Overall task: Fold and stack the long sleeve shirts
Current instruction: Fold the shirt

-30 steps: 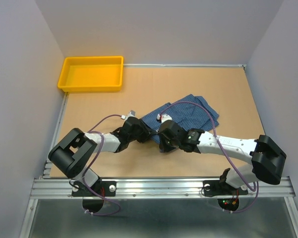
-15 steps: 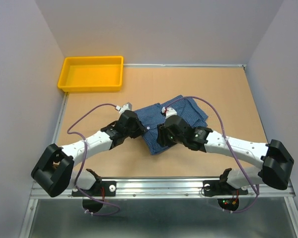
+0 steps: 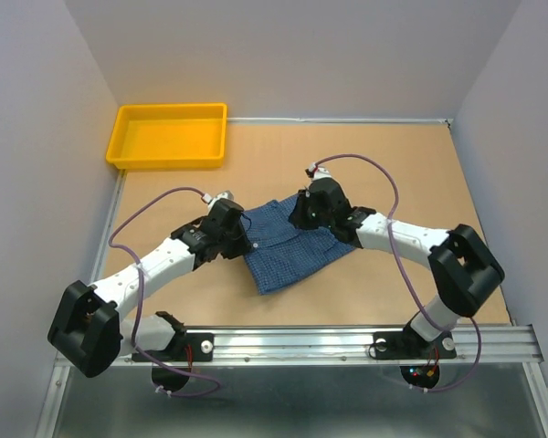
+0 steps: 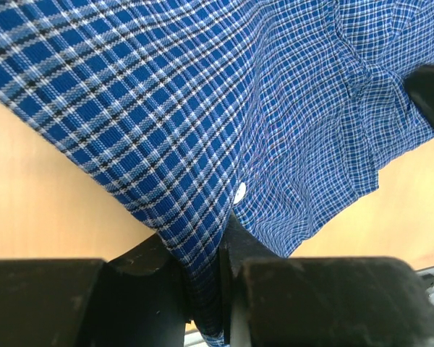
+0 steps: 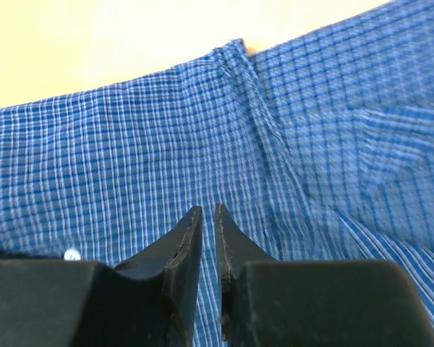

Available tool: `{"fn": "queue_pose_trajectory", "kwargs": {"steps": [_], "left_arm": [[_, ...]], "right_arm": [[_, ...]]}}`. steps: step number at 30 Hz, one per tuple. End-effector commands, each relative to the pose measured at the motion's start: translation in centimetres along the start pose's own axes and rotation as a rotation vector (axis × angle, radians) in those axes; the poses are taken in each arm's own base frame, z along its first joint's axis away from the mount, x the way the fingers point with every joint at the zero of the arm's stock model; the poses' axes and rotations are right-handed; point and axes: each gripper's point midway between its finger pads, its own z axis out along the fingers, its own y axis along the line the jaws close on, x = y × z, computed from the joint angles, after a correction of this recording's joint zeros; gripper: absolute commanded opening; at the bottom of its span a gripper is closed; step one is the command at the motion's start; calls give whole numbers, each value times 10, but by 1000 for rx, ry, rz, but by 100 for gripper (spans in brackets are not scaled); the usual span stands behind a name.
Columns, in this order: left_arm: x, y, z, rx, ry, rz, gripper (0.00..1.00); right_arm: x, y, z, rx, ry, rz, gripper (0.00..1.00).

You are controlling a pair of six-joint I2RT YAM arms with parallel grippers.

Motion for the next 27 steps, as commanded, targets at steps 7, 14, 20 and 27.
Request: {"fn": "queue_pose_trajectory", "kwargs": {"steps": [7, 14, 20, 27], "left_arm": [[-23, -14, -32, -10, 4, 38, 18], [-44, -33, -42, -22, 9, 90, 17], [-55, -52, -32, -49, 68, 134, 17], [-56, -70, -14, -28, 126, 165, 17]], "right_arm": [[38, 29, 49, -231, -23, 133, 14], [98, 49, 72, -216, 62, 163, 18], [123, 80, 88, -256, 99, 242, 23], [116, 85, 85, -274, 73, 249, 27]]}}
